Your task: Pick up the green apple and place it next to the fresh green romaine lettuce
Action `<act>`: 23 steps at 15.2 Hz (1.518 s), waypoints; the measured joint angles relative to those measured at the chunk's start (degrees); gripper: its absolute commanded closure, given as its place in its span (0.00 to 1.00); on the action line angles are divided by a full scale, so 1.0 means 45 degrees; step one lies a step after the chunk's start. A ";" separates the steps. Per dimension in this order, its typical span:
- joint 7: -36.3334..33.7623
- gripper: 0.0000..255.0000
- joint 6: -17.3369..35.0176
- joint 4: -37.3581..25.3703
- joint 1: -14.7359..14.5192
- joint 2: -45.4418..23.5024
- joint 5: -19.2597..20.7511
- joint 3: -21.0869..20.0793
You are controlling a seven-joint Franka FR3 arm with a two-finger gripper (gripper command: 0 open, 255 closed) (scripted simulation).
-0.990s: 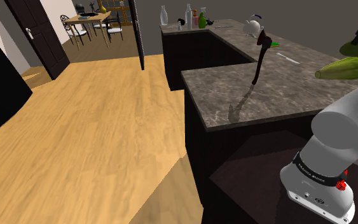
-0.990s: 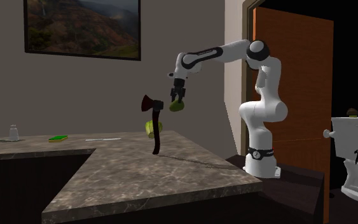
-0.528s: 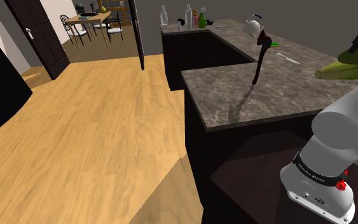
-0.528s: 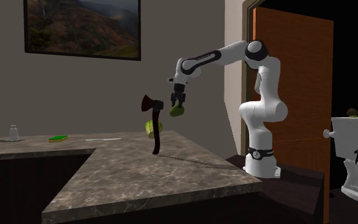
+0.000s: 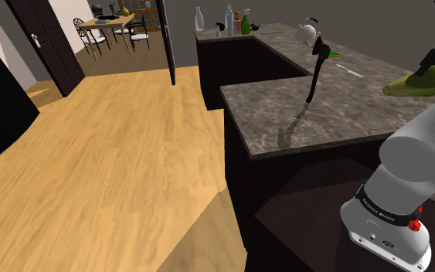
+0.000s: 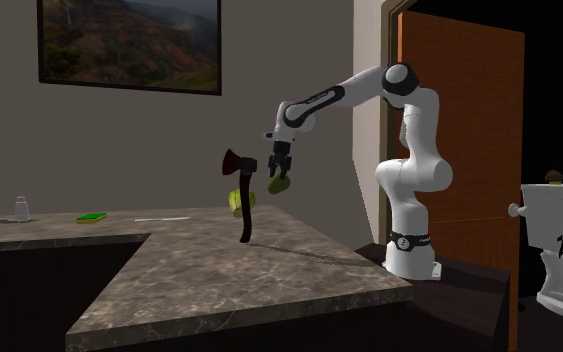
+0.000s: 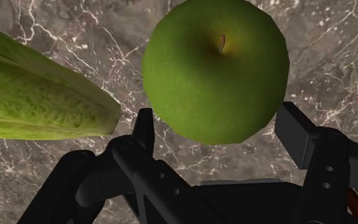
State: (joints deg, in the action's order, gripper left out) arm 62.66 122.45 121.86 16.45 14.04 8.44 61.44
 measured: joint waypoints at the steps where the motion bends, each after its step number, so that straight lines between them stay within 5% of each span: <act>1: 0.0051 1.00 0.0137 0.0078 -0.0047 -0.0085 -0.0071 0.0076; 13: 0.1269 1.00 0.2270 0.1388 -0.0824 -0.1519 -0.1536 0.1356; 23: 0.3532 1.00 0.3522 0.1982 -0.1254 -0.3687 -0.4564 0.2030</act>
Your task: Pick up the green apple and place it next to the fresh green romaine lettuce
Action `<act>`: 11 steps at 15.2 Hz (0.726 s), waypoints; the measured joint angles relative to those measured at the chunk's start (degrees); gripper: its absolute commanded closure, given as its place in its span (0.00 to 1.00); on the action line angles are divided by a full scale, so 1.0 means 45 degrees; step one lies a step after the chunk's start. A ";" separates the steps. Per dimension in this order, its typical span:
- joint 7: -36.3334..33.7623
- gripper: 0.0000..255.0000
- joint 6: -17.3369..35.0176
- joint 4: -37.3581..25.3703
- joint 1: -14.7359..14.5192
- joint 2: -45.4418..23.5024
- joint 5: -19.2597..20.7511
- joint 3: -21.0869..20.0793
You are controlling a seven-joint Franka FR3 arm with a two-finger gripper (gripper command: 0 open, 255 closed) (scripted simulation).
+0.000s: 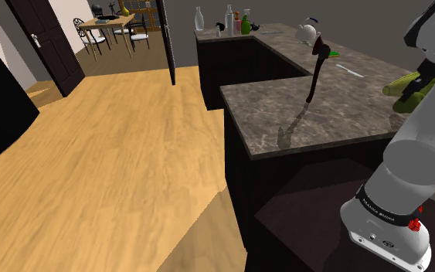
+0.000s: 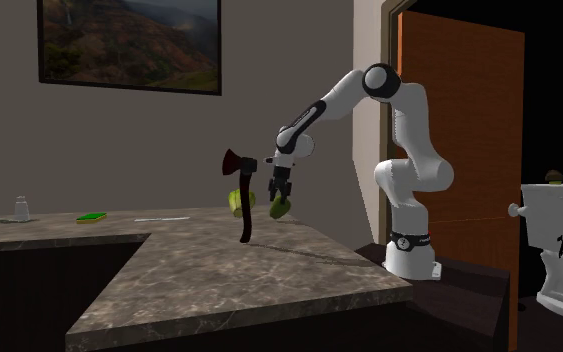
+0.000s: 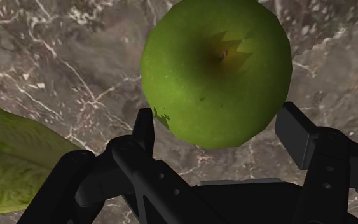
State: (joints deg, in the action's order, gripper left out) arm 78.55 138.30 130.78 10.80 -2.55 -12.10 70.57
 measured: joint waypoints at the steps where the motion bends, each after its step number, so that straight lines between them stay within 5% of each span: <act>1: 0.0034 1.00 0.0015 0.0005 0.0009 -0.0036 -0.0054 -0.0012; 4: 0.0082 1.00 0.0024 0.0003 0.0024 -0.0081 -0.0122 -0.0025; 5: 0.0086 0.00 0.0025 0.0003 0.0025 -0.0084 -0.0127 -0.0026; 11: 0.0089 0.00 0.0026 0.0002 0.0026 -0.0086 -0.0131 -0.0027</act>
